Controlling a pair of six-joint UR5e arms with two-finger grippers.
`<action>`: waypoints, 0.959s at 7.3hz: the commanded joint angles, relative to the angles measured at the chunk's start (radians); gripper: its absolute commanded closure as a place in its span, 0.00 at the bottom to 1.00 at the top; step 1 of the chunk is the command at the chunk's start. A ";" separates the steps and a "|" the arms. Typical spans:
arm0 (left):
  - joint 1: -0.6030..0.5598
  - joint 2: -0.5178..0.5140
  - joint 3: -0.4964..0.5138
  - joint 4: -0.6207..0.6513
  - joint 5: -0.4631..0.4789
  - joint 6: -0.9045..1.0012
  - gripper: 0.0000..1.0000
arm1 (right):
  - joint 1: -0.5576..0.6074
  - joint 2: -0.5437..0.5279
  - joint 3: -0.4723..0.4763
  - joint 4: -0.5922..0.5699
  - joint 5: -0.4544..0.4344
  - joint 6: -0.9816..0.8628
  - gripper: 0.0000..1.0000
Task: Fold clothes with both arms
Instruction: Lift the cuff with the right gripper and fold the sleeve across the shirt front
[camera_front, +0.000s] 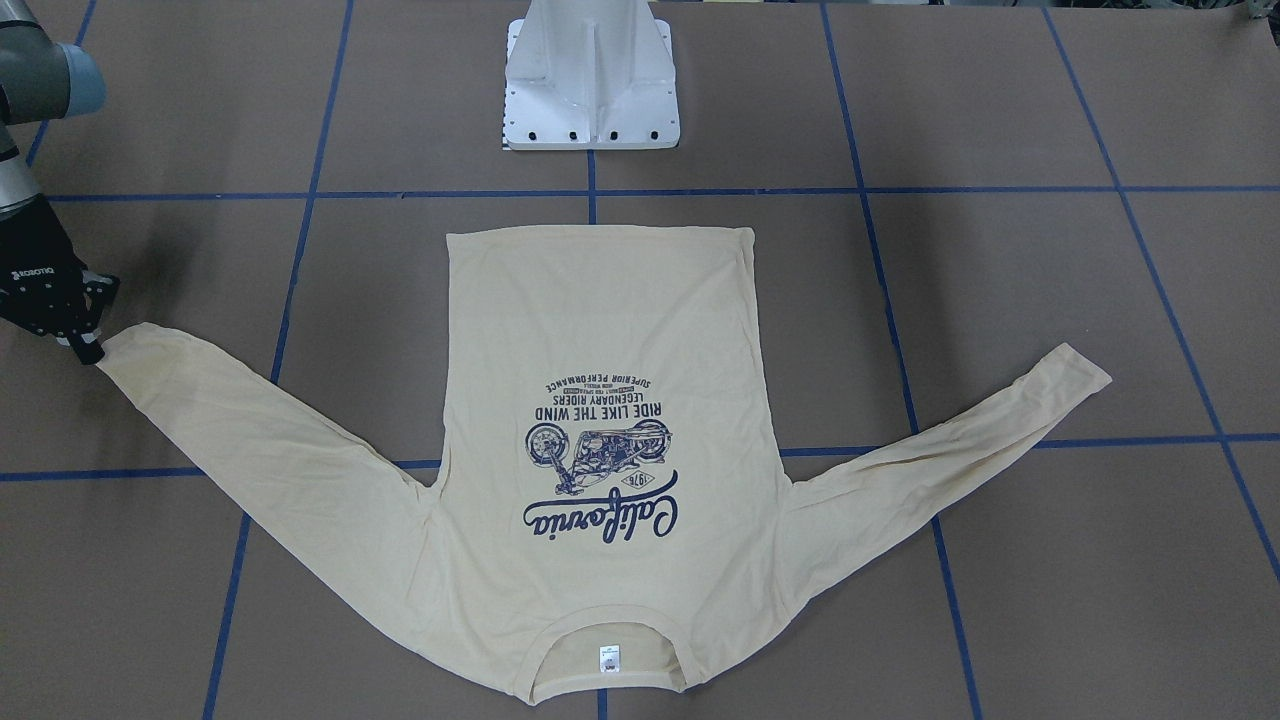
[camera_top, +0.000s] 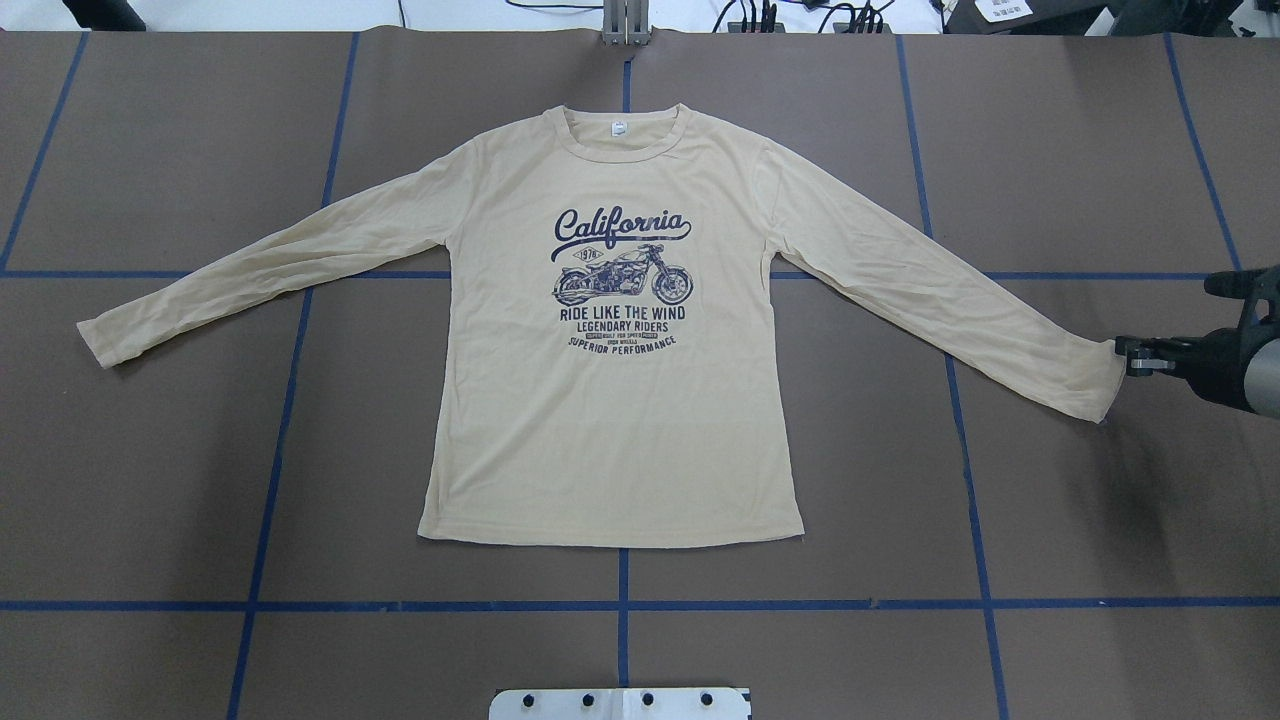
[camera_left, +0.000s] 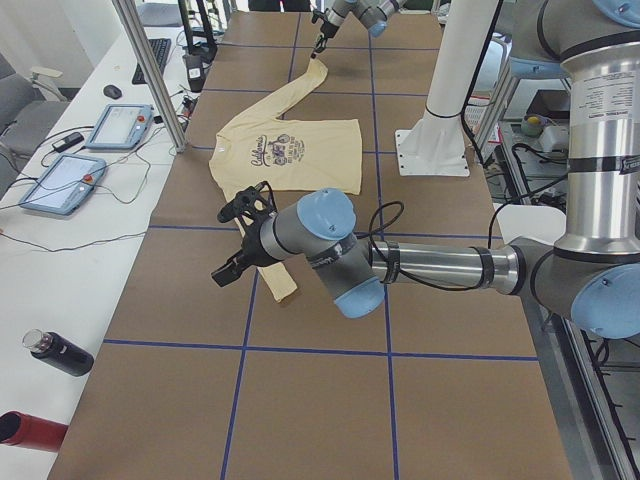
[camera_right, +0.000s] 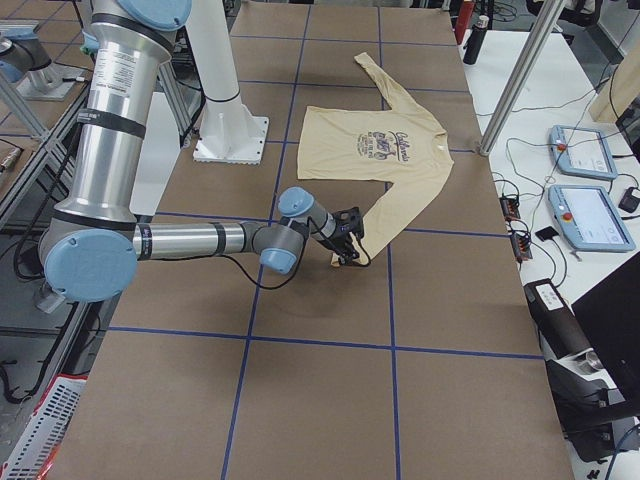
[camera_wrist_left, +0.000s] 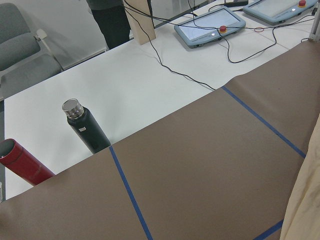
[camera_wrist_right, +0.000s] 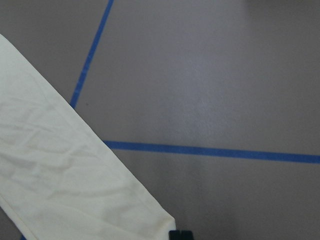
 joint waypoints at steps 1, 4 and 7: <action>0.000 0.000 0.000 0.000 0.000 0.000 0.00 | 0.033 0.141 0.140 -0.260 0.017 0.023 1.00; 0.000 0.001 -0.003 0.000 0.000 -0.002 0.00 | 0.026 0.527 0.137 -0.629 -0.084 0.115 1.00; 0.000 0.001 -0.003 0.002 0.000 -0.002 0.00 | -0.081 0.937 -0.044 -0.882 -0.255 0.274 1.00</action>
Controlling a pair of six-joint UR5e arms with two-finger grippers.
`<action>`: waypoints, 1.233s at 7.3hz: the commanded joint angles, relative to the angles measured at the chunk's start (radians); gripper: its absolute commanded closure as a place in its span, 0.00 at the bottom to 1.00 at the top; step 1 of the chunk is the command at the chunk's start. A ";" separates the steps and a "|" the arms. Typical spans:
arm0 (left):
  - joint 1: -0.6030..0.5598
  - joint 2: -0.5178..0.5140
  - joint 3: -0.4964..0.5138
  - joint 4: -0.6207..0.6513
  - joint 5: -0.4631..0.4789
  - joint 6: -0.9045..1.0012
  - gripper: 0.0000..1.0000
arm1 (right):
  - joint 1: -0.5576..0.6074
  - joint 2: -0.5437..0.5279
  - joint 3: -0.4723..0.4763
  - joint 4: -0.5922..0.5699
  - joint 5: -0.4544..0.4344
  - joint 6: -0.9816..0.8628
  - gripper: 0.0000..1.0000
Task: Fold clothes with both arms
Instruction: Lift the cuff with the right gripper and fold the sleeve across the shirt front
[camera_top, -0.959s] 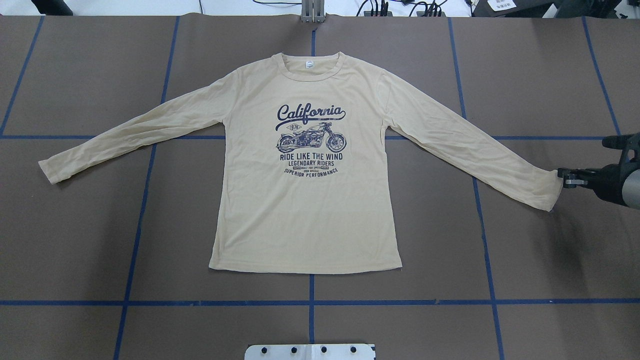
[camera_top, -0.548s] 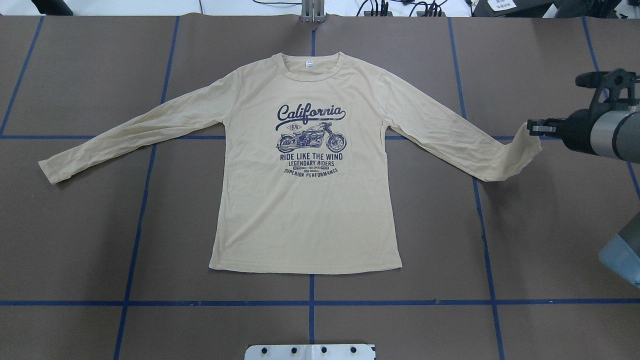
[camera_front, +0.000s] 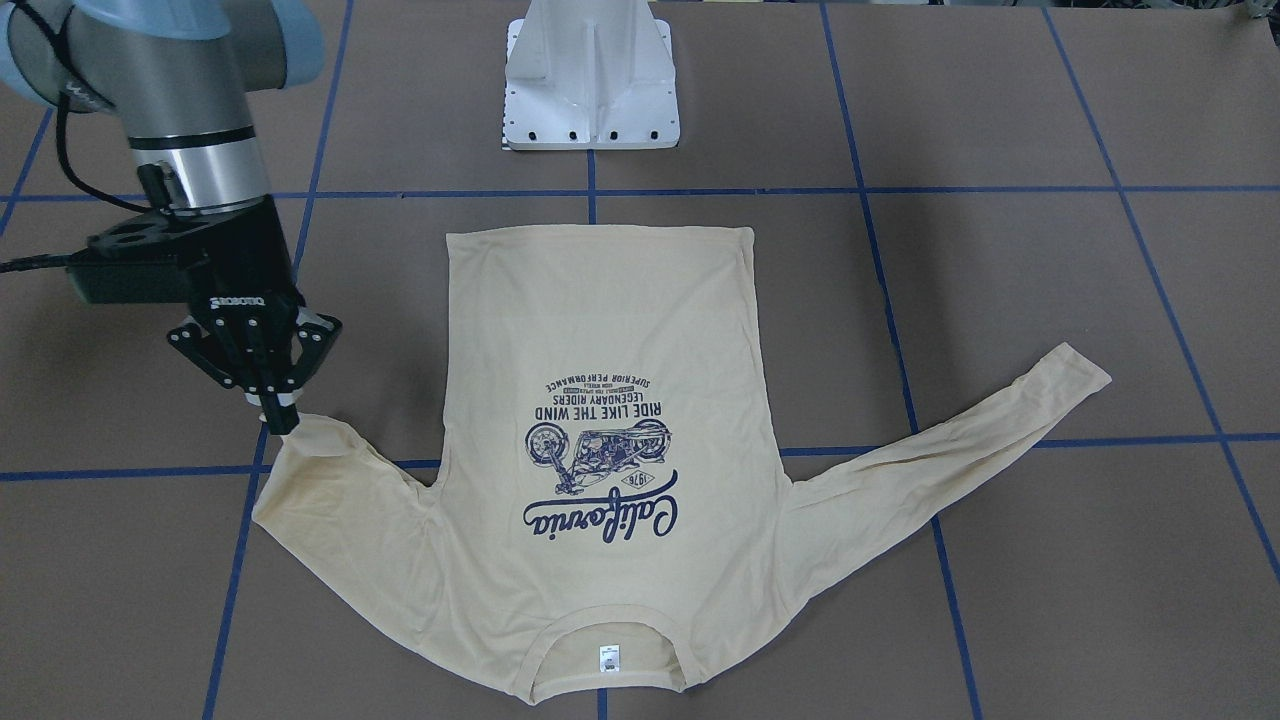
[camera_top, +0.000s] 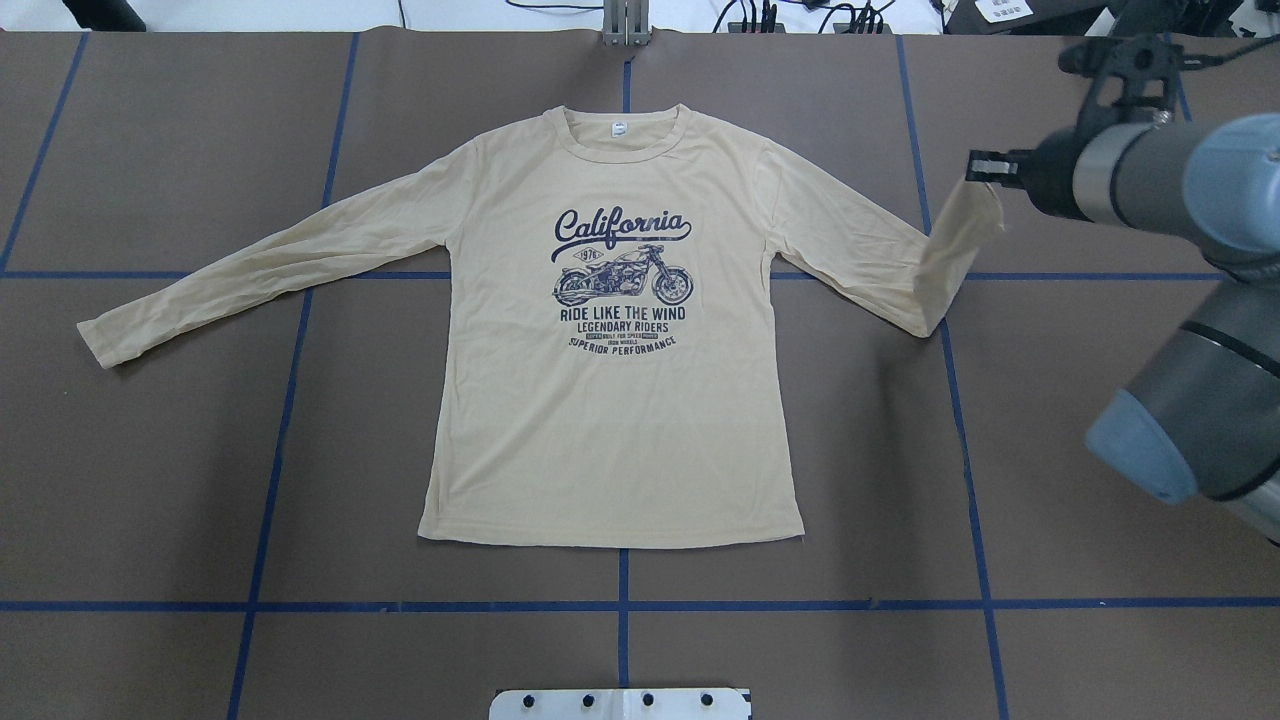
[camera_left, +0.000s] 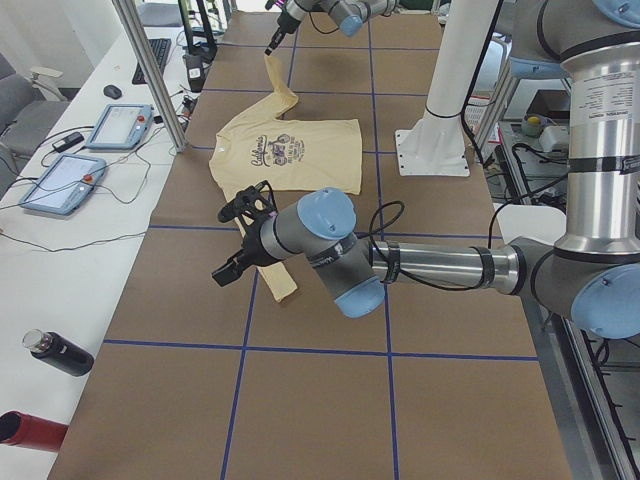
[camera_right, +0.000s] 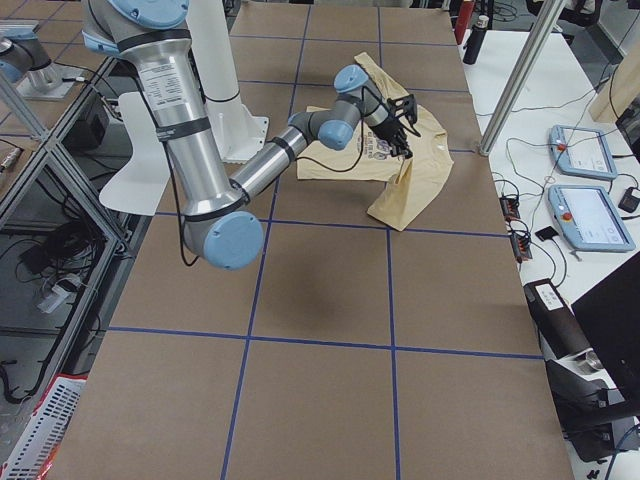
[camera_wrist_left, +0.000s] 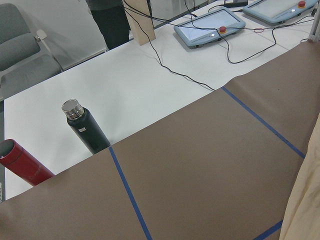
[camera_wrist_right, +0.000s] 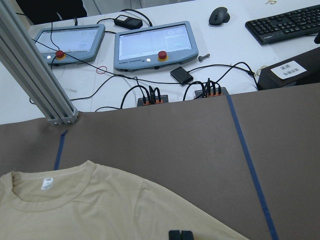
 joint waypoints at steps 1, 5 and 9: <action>0.000 0.000 0.002 0.000 0.000 0.000 0.00 | -0.074 0.311 -0.284 -0.050 -0.141 0.115 1.00; 0.000 0.000 0.003 0.000 0.000 0.000 0.00 | -0.192 0.693 -0.765 -0.049 -0.317 0.272 1.00; 0.000 0.000 0.003 0.000 0.000 -0.003 0.00 | -0.295 0.876 -1.020 -0.038 -0.348 0.375 1.00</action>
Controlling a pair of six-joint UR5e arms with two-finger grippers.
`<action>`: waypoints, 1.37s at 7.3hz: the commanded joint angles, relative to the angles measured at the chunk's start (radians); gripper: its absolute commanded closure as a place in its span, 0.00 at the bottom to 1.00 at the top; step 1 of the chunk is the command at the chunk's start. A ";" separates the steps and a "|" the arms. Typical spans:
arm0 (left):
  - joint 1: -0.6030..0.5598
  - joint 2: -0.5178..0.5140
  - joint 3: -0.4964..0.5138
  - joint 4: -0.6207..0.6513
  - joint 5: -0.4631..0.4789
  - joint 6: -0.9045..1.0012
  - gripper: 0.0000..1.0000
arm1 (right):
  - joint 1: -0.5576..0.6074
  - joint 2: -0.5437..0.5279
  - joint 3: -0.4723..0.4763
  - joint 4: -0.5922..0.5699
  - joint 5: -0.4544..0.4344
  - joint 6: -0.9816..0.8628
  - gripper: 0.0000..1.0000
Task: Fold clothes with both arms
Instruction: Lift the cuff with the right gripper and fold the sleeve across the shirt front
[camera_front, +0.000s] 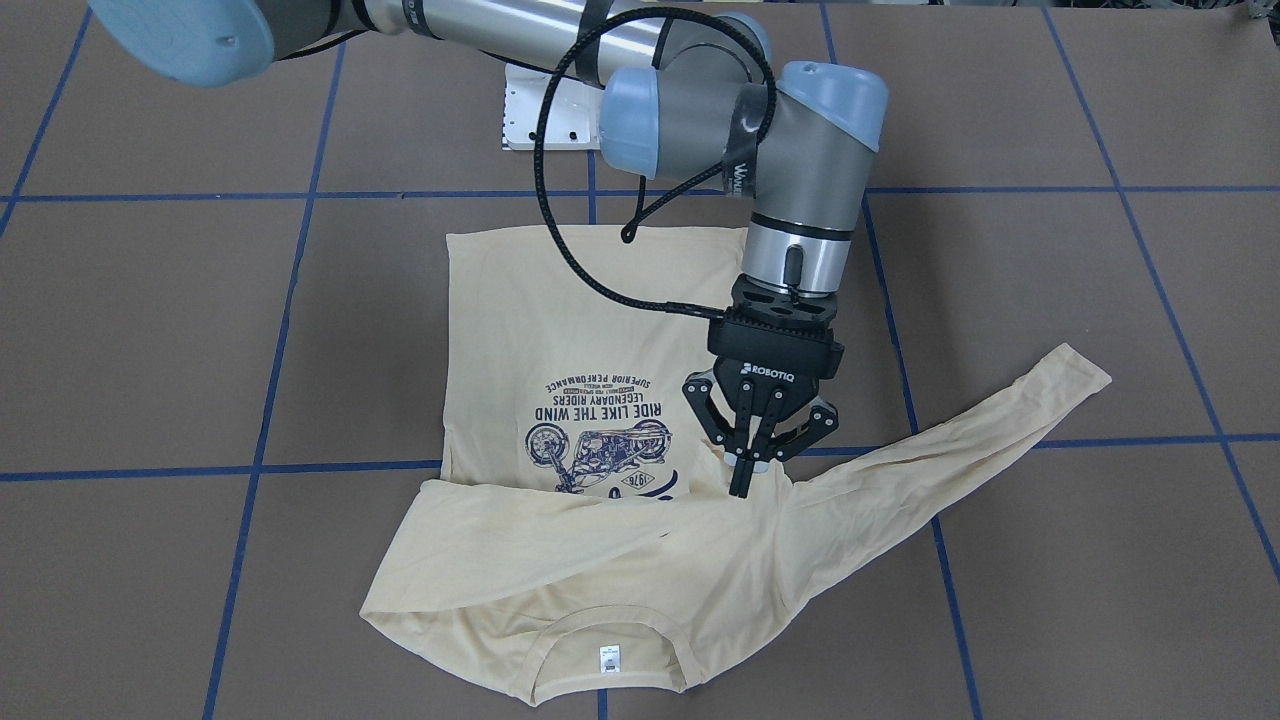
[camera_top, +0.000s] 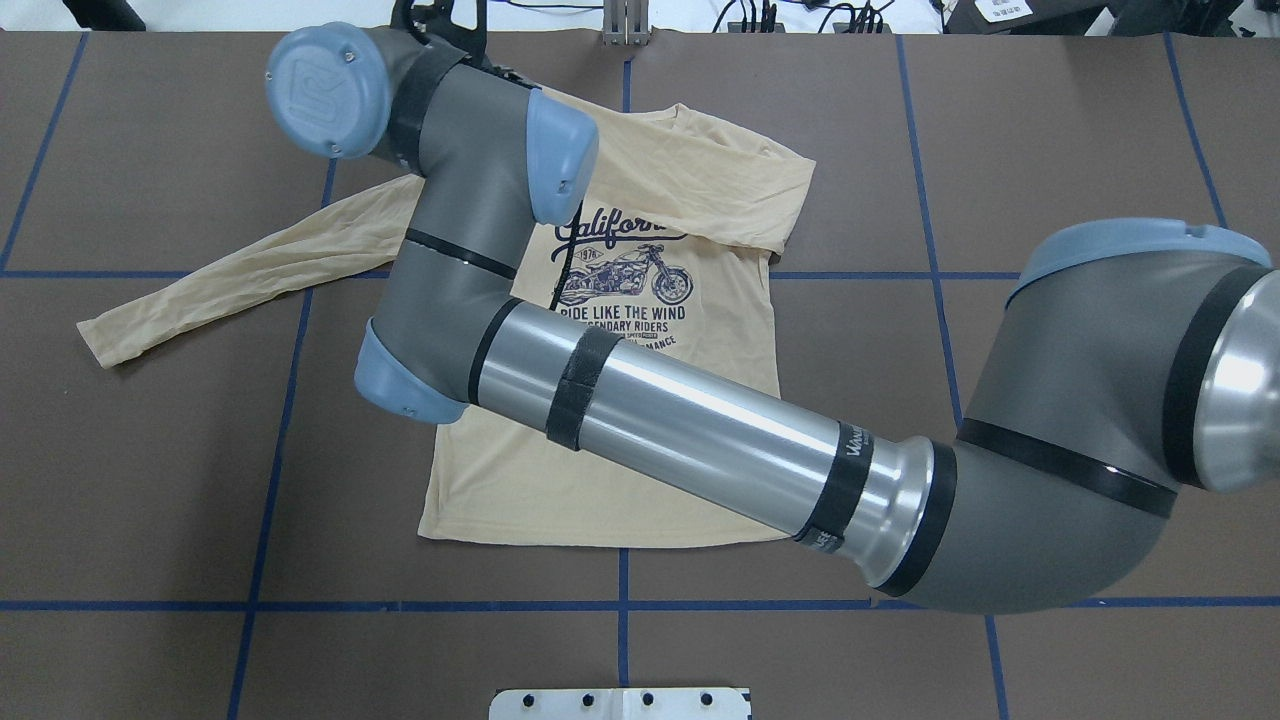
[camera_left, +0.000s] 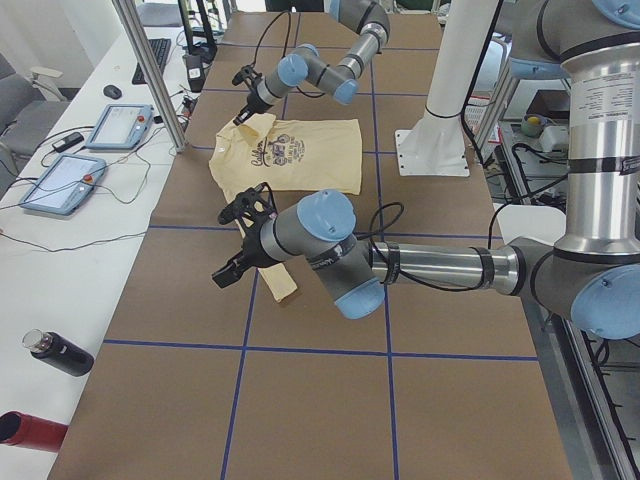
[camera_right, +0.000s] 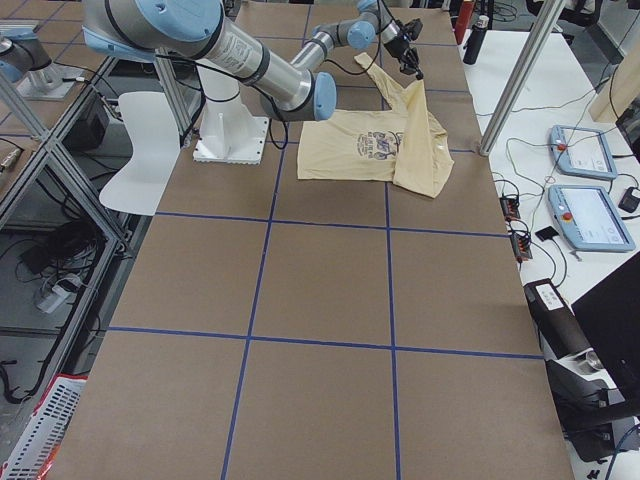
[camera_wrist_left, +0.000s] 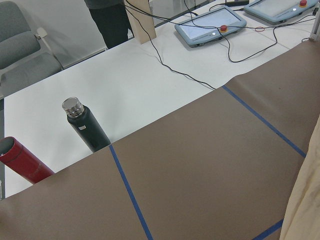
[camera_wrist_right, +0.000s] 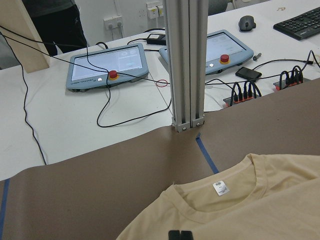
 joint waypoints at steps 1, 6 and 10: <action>0.000 0.000 0.000 0.000 0.000 -0.001 0.00 | -0.034 0.075 -0.082 0.016 0.010 0.013 0.68; 0.000 0.000 0.007 0.002 0.005 -0.001 0.00 | 0.021 0.120 -0.052 0.017 0.224 -0.040 0.02; 0.197 -0.009 0.029 -0.025 0.075 -0.028 0.00 | 0.215 -0.186 0.368 -0.199 0.508 -0.339 0.01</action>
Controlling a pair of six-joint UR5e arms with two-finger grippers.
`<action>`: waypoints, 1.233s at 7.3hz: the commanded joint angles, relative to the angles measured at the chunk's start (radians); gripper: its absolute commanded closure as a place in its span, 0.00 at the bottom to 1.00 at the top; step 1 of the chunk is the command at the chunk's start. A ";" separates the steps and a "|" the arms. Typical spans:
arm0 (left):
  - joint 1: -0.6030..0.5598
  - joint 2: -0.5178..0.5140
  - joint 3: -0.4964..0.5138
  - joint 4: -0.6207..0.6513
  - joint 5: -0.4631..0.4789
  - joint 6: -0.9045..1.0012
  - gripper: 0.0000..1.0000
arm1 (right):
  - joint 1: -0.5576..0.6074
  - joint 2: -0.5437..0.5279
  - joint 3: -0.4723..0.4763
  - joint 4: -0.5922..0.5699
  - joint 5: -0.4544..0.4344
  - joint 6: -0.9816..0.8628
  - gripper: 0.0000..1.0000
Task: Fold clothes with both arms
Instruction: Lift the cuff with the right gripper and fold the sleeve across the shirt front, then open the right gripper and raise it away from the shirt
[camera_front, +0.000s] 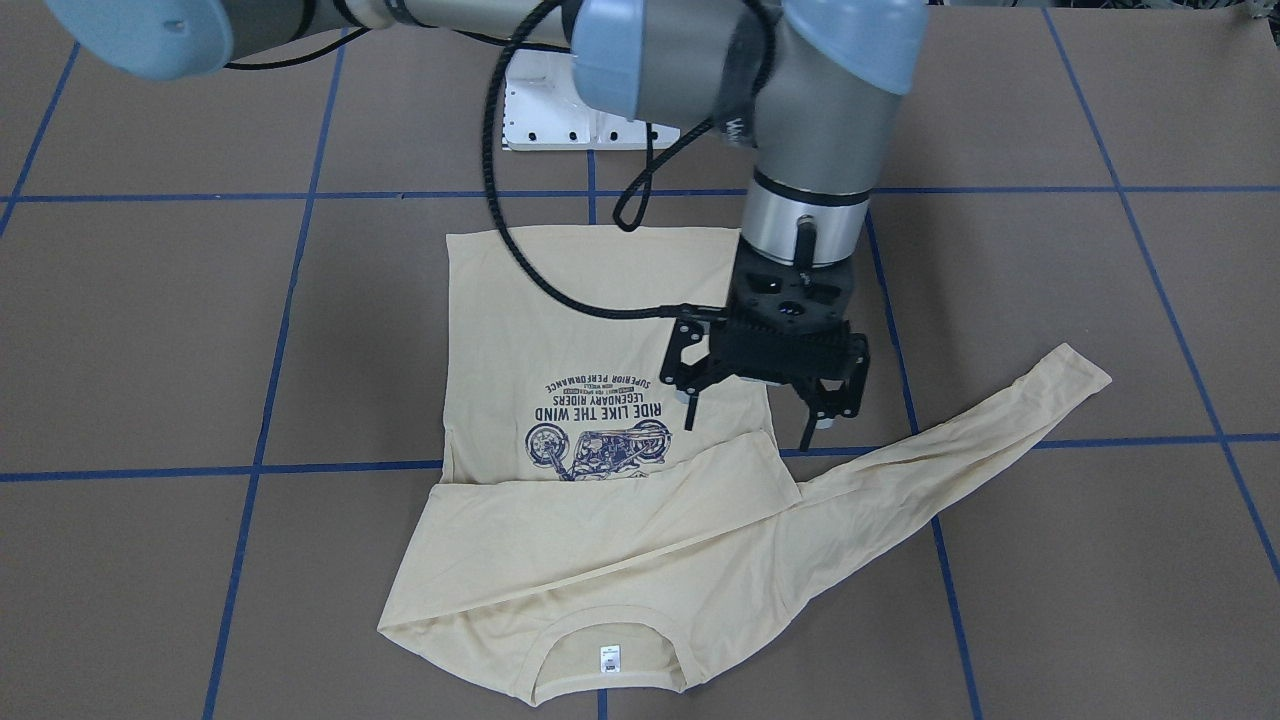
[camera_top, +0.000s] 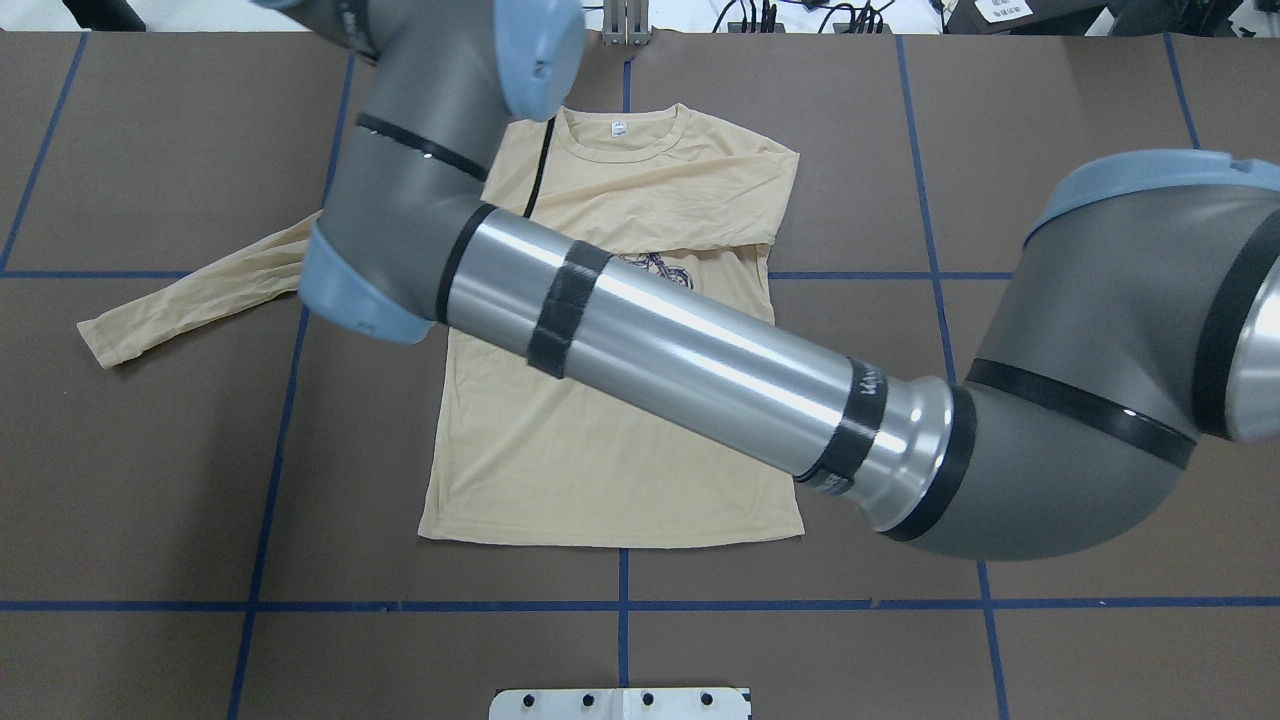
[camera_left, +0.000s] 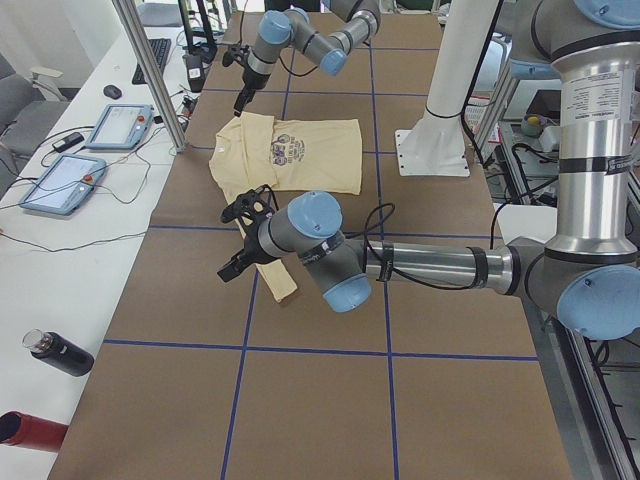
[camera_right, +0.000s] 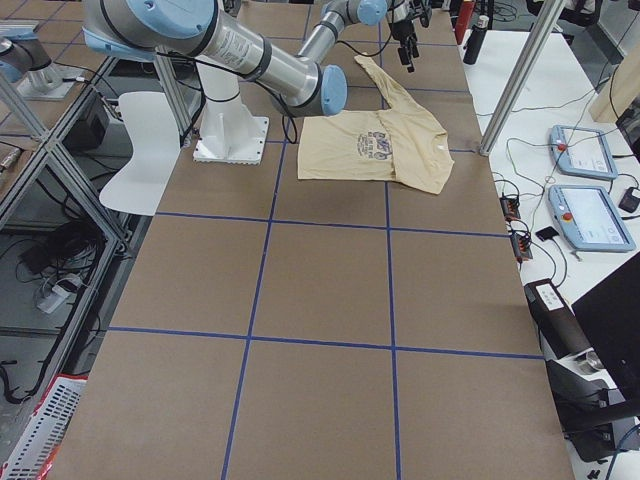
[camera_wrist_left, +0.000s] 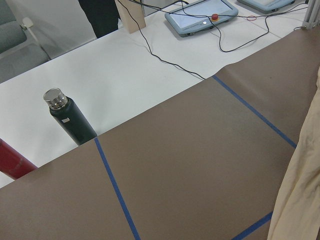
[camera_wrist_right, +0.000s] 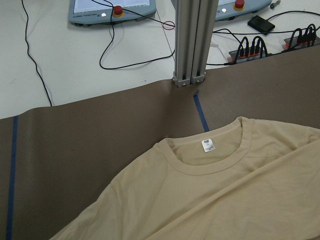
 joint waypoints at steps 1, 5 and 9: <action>0.132 -0.001 0.048 -0.036 0.112 -0.089 0.00 | 0.129 -0.206 0.226 -0.026 0.185 -0.218 0.01; 0.365 -0.004 0.240 -0.338 0.362 -0.448 0.00 | 0.299 -0.765 0.754 -0.018 0.356 -0.546 0.01; 0.514 0.000 0.308 -0.369 0.497 -0.571 0.00 | 0.398 -1.177 0.864 0.226 0.429 -0.758 0.01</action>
